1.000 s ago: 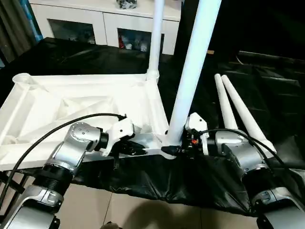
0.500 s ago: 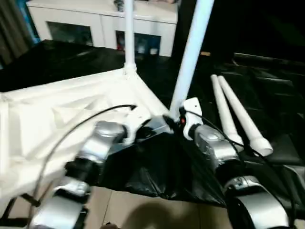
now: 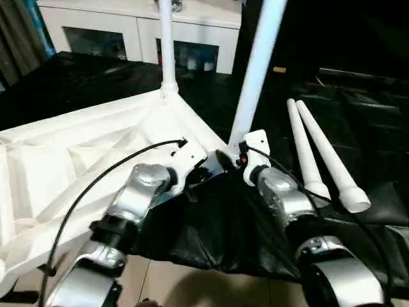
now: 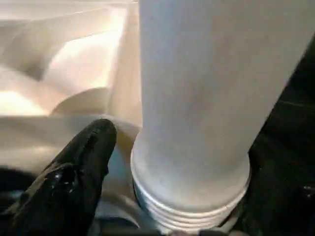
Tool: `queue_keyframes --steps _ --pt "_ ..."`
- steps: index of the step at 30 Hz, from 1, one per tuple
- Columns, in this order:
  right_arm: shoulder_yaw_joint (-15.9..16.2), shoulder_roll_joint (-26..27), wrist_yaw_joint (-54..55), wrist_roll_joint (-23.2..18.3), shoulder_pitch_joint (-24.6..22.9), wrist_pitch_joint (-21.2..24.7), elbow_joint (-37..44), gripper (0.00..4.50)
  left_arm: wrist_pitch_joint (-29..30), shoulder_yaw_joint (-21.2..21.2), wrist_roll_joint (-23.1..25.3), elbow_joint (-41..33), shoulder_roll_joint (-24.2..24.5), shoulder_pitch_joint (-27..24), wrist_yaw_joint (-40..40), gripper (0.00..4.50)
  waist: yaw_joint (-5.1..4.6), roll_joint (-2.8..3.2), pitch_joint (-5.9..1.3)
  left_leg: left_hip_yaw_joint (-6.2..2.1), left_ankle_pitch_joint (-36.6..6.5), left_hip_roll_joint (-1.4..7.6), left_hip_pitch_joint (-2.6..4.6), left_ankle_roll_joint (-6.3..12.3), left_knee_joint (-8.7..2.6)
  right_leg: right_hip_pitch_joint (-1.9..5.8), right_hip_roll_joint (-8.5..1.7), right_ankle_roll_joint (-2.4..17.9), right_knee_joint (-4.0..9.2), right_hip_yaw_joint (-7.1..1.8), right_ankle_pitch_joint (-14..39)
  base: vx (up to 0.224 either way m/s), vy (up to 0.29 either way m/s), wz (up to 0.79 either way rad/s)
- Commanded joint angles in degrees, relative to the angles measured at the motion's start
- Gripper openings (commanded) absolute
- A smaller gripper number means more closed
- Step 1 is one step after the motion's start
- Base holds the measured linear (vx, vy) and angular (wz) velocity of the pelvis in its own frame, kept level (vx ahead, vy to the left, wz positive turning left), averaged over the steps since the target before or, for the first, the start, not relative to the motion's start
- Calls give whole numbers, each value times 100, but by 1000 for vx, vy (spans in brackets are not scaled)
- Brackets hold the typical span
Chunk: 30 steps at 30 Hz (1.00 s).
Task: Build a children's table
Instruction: Rotate leg to tighten
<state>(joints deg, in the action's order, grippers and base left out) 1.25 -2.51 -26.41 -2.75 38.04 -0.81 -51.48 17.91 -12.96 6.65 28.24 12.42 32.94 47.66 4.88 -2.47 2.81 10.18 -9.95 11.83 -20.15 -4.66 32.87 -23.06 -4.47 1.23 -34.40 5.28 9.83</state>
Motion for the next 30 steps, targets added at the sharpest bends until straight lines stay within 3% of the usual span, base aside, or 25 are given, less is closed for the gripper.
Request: queue_keyframes --steps 1,3,8,9,14,17,26,29,30 --pt "474 68 -785 8 -45 -77 305 410 -362 -227 -340 -216 -84 -98 532 0 -2 -11 -339 -31 -1239 162 -5 190 -383 284 -422 941 414 -324 1552 0 0 0" --pt "782 -232 -1827 -83 -286 3 791 410 -499 -256 -405 -350 201 -194 993 0 14 -3 -332 -27 -1308 167 7 215 -380 283 -414 927 429 -324 1581 0 0 0" --pt "1041 -555 -2828 -269 -511 157 1295 410 -561 -245 -493 -430 420 -231 1331 0 14 -5 -332 -36 -1327 184 15 242 -390 283 -409 996 411 -328 1512 0 0 0" --pt "1197 -752 -3369 -314 -591 204 1489 410 -593 -243 -571 -471 530 -233 1566 0 19 -41 -329 -31 -1320 180 11 258 -383 293 -414 1006 413 -326 1545 0 0 0" --pt "1456 -1025 -4144 -307 -653 306 1715 410 -612 -328 -665 -530 787 -244 2110 0 39 -47 -326 -26 -1253 182 10 275 -376 285 -418 1042 403 -325 1591 0 0 0" --pt "1579 -1111 -4398 -293 -700 385 1869 387 -650 -372 -659 -538 897 -252 2301 0 42 -50 -326 -26 -1207 192 15 264 -376 282 -420 1041 391 -327 1570 0 0 0" --pt "1602 -1124 -4596 -322 -815 603 2070 321 -806 -363 -614 -392 1051 -218 2523 0 44 -38 -326 -30 -1242 192 24 190 -382 280 -415 1069 390 -325 1545 0 0 0" --pt "1450 -1011 -4357 -376 -835 739 2004 300 -815 -325 -602 -322 1018 -190 2380 0 51 -37 -325 -30 -1263 191 31 174 -383 282 -420 1074 396 -326 1576 0 0 0" --pt "1427 -993 -4301 -372 -828 743 1972 289 -803 -320 -587 -306 1007 -183 2337 0 38 -94 -324 -23 -1254 188 20 183 -378 283 -416 1061 399 -325 1590 0 0 0"
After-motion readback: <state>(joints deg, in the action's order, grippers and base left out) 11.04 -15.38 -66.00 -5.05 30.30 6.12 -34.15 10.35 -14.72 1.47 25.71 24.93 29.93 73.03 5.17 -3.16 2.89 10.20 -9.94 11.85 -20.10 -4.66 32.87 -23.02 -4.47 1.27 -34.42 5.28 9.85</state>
